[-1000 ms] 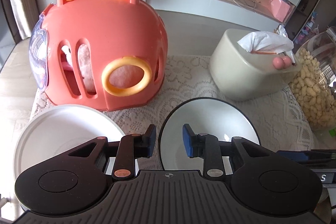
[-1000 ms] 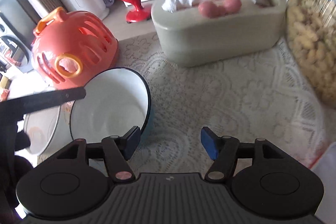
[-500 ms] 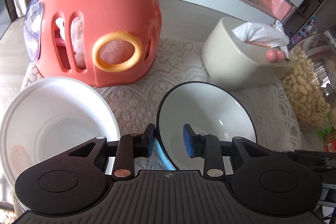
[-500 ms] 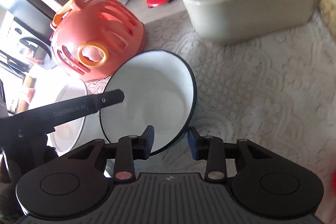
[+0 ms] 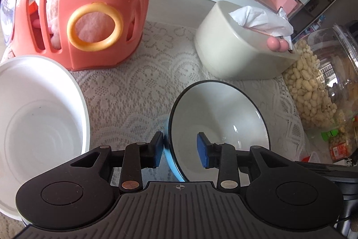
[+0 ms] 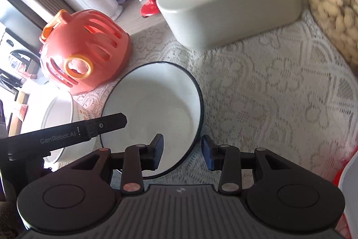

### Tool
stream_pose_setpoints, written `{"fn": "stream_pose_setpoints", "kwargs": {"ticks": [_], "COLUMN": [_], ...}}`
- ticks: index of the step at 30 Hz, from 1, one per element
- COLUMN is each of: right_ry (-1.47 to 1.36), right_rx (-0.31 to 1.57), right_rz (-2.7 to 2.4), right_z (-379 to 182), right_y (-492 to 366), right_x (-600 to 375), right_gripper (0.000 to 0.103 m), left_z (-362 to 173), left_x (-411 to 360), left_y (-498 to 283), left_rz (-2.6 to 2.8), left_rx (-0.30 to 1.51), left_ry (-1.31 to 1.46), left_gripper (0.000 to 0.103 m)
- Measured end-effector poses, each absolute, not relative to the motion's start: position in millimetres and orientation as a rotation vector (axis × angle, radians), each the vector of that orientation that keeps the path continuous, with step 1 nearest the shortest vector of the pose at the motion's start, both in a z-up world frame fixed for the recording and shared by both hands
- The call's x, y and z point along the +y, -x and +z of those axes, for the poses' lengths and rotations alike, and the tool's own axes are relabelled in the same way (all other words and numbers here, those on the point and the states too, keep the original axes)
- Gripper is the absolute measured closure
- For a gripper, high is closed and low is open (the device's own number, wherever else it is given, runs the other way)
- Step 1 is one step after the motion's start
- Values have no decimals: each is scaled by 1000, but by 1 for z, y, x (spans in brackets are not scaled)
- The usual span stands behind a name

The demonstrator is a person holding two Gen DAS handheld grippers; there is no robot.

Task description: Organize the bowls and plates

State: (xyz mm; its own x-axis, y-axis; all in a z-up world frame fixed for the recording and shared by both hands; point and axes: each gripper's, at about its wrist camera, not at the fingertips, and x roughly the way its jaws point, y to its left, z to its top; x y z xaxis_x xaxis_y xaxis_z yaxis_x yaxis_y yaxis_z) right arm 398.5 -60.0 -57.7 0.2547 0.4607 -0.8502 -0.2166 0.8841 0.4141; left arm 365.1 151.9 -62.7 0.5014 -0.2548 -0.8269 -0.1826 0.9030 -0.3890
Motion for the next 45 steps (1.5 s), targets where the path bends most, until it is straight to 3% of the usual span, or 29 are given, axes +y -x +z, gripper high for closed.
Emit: {"fn": "stream_pose_setpoints", "kwargs": {"ticks": [8, 18, 22, 45], "right_ry": [-274, -254, -266, -240], "right_rx": [1289, 1200, 1237, 1260], "right_rz": [438, 377, 378, 392], "right_z": [-80, -66, -79, -95], "right_y": [-413, -419, -424, -419], "right_x": [-48, -76, -84, -71], "right_gripper": [65, 64, 64, 60], "left_z": [-65, -68, -76, -85], "left_x": [147, 108, 108, 107], "left_y": [-365, -361, -365, -369], "left_rz": [-23, -133, -135, -126], "left_rx": [1066, 1103, 1103, 1105], "left_ry": [460, 397, 408, 413], "left_gripper": [67, 68, 72, 72]}}
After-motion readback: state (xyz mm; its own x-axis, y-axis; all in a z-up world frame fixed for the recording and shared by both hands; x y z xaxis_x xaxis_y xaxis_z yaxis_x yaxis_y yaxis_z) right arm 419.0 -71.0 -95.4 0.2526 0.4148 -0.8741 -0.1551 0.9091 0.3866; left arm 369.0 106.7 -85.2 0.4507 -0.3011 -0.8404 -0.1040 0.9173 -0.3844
